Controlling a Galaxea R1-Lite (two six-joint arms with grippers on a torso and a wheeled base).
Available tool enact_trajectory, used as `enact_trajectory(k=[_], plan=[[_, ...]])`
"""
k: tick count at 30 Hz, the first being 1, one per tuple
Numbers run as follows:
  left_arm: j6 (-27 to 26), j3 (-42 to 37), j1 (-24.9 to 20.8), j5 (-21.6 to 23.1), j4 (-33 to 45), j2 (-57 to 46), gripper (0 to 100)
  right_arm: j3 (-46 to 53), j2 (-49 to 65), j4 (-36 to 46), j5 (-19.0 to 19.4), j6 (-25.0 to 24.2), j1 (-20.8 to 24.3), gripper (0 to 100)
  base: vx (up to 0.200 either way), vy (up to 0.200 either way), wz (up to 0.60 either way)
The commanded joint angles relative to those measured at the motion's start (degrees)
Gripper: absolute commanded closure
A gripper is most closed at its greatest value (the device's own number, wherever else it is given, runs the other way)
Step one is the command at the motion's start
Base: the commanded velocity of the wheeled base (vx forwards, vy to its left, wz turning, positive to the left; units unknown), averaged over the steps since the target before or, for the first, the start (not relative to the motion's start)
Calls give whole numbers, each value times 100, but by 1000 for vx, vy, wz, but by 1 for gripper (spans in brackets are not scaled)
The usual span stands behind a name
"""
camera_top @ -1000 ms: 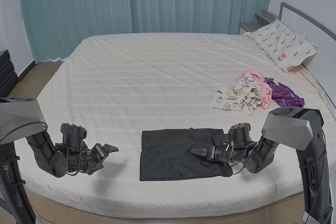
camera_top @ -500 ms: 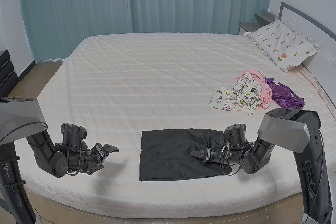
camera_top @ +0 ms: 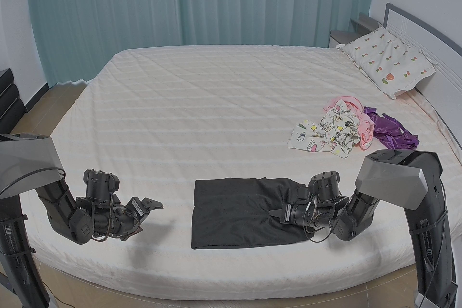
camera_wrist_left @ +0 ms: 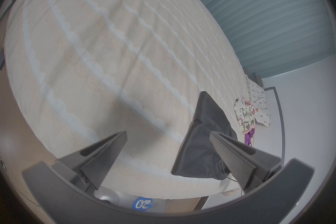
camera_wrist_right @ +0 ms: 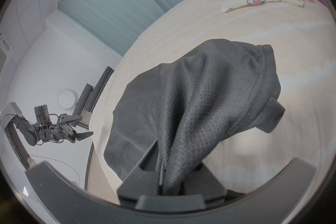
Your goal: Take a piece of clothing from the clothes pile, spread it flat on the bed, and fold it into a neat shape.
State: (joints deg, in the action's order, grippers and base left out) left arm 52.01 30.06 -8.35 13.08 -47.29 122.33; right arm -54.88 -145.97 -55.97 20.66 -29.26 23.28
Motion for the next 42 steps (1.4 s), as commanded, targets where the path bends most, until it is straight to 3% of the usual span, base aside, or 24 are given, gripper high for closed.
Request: enact_trajectory(k=[1,8,13,42], plan=[[3,8,0,-7,0,10,0,136,148,-11,-1,-27,-8,100,0,0,0],[3,8,0,2,-9,1,0,566,376,-46,-1,-159,-149,100,0,-171,0],[3,8,0,-7,0,1,0,804,332,-529,52,-177,-351,100,0,-200,0],[3,0,0,-7,-9,1,0,1243,658,-538,368,-203,-755,100,0,-200,0]])
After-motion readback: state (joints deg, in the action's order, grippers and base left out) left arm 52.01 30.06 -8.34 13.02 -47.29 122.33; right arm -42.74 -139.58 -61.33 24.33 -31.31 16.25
